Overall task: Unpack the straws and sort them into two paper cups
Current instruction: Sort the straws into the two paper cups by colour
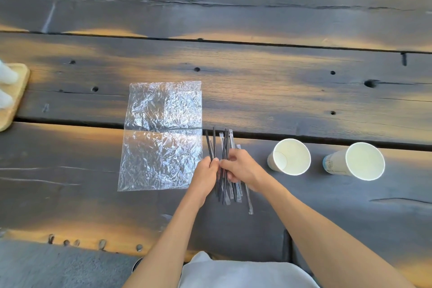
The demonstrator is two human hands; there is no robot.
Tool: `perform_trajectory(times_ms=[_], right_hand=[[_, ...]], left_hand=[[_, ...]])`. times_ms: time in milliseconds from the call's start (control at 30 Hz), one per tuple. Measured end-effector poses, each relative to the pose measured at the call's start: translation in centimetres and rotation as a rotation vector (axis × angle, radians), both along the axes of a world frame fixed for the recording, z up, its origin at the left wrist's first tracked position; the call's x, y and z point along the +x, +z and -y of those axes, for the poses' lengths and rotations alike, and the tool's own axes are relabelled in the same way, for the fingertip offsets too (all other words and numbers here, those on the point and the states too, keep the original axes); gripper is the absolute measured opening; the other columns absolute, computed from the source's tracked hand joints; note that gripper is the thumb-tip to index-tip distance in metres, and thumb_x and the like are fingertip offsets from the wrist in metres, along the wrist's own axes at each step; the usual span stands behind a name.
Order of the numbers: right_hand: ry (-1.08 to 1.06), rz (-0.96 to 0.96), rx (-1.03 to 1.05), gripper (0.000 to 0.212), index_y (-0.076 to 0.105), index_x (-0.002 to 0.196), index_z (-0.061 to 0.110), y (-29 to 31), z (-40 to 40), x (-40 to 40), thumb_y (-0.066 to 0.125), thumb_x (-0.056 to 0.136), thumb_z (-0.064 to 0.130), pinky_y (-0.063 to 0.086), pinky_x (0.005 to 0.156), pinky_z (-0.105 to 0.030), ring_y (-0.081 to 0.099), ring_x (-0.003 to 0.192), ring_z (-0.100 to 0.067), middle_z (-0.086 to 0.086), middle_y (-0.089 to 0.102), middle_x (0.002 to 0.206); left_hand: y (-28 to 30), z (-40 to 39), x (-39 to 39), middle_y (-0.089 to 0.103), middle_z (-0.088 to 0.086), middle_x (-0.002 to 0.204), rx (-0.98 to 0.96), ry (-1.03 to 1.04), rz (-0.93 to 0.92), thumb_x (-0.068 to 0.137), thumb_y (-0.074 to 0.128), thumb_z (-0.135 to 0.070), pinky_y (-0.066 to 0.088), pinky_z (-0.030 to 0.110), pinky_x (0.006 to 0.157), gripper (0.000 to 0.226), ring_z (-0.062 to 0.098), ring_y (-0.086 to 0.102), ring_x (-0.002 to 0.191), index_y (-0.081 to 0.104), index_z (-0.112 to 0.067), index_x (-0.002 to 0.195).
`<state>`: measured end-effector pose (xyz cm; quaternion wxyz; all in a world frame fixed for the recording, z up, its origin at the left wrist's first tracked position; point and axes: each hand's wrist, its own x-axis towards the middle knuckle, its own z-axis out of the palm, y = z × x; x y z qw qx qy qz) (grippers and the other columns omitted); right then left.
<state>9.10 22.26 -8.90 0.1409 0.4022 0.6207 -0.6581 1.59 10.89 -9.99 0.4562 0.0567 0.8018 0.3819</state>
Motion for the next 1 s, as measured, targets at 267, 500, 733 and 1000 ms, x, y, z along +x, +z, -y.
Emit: perform_trajectory(times_ms=[267,500,733,1000], right_hand=[[0.031,-0.108,0.091,0.028,0.047,0.076,0.009,1.0,-0.3,0.4,0.067,0.093,0.017,0.04,0.048,-0.027,0.049,0.043,-0.016,-0.008,0.056,0.054],[0.052,0.072,0.353,0.02,0.052,0.082,0.013,-0.7,0.5,0.0,0.049,0.099,0.022,0.051,0.062,-0.035,0.054,0.062,-0.022,-0.008,0.063,0.08],[0.266,0.327,0.63,0.014,0.054,0.105,0.006,-2.7,1.5,0.4,0.043,0.098,0.013,0.05,0.073,-0.039,0.061,0.096,-0.04,-0.019,0.063,0.107],[0.327,0.375,0.679,0.011,0.058,0.099,0.003,-2.9,2.5,-1.1,0.05,0.093,0.007,0.047,0.073,-0.04,0.062,0.098,-0.042,-0.018,0.065,0.107]], left_hand=[[1.7,0.9,1.0,0.066,0.009,0.076,0.297,0.123,0.35,0.107,0.036,-0.012,0.054,0.034,0.065,0.024,0.023,0.063,0.066,0.059,-0.008,0.106],[0.9,2.1,1.2,0.052,0.007,0.077,0.259,0.208,0.33,0.105,0.035,0.001,0.051,0.028,0.059,0.024,0.016,0.054,0.06,0.058,-0.005,0.104],[0.8,2.7,0.6,0.061,0.011,0.079,0.201,0.361,0.346,0.102,0.03,0.007,0.046,0.028,0.058,0.027,0.017,0.053,0.06,0.054,-0.004,0.109],[0.3,3.0,0.9,0.055,0.01,0.082,0.181,0.429,0.361,0.099,0.031,0.011,0.047,0.028,0.058,0.036,0.017,0.052,0.062,0.059,-0.005,0.114]])
